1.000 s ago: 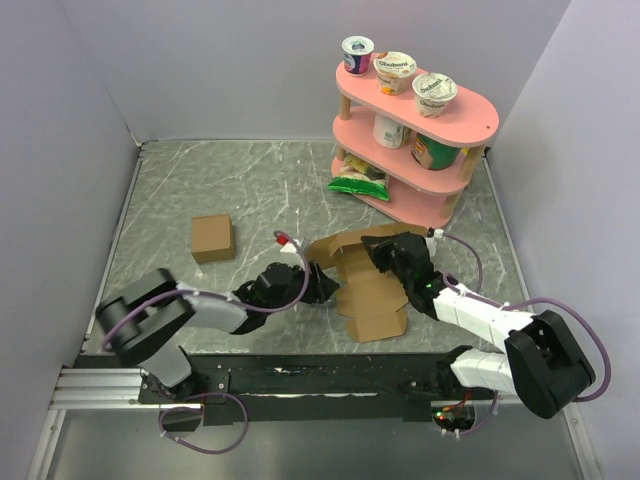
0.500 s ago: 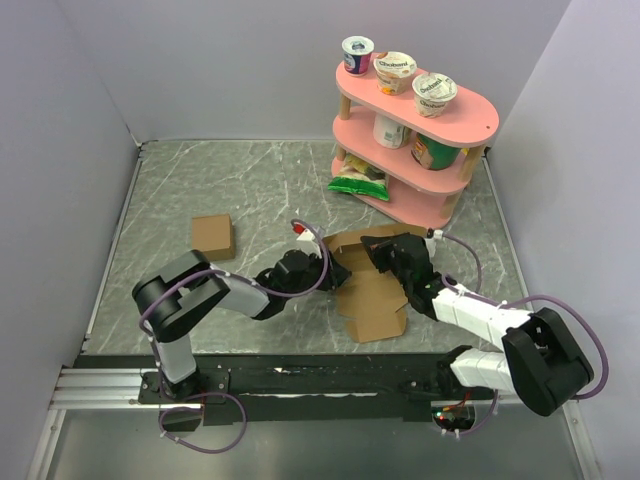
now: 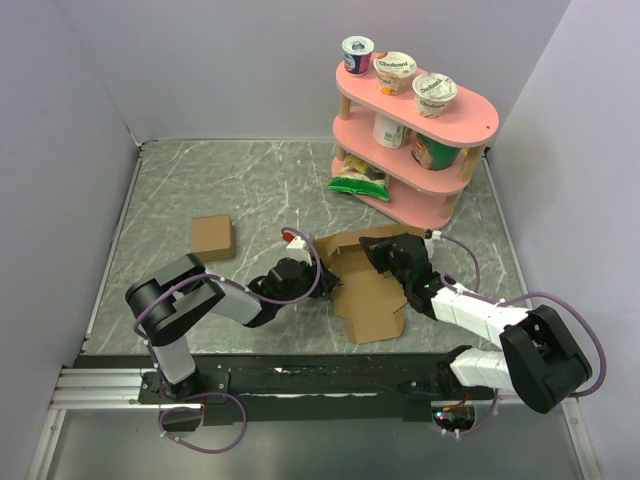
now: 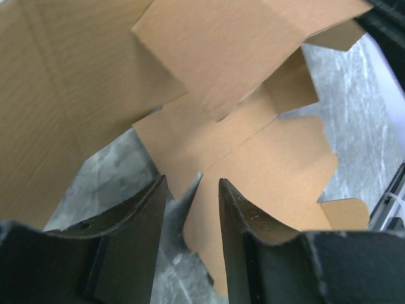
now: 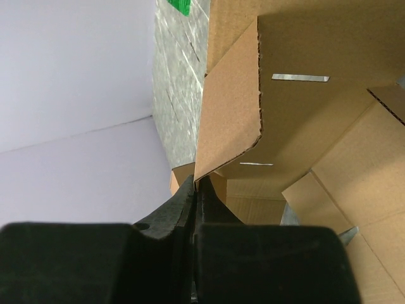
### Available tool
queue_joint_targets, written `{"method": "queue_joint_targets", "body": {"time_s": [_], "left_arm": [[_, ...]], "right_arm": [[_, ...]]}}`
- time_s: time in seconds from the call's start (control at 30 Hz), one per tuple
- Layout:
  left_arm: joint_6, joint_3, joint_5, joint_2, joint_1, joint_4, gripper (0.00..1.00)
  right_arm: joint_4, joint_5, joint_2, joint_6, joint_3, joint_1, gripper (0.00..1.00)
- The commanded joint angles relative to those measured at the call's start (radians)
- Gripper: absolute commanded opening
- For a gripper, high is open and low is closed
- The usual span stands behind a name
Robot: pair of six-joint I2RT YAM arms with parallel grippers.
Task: Fold the paper box
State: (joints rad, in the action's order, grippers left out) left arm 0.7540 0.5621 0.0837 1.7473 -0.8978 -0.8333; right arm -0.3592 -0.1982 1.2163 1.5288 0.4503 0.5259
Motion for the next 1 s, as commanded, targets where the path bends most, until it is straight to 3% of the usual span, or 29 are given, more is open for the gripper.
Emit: {"method": "queue_joint_targets", "body": {"time_s": [0.0, 0.2, 0.6, 0.97], "left_arm": [[0.016, -0.011, 0.034, -0.028, -0.001, -0.046, 0.45], [0.021, -0.018, 0.093, -0.046, -0.001, -0.006, 0.44], [-0.033, 0.081, -0.009, 0.057, -0.006, -0.079, 0.35], [-0.100, 0.122, -0.030, 0.096, -0.015, -0.118, 0.36]], "right_arm": [[-0.012, -0.010, 0.003, -0.002, -0.013, 0.005, 0.00], [-0.011, -0.004, 0.008, -0.002, -0.009, 0.005, 0.00], [-0.003, -0.003, 0.022, 0.004, -0.007, 0.005, 0.00], [0.008, -0.017, 0.019, 0.014, -0.019, 0.005, 0.00]]}}
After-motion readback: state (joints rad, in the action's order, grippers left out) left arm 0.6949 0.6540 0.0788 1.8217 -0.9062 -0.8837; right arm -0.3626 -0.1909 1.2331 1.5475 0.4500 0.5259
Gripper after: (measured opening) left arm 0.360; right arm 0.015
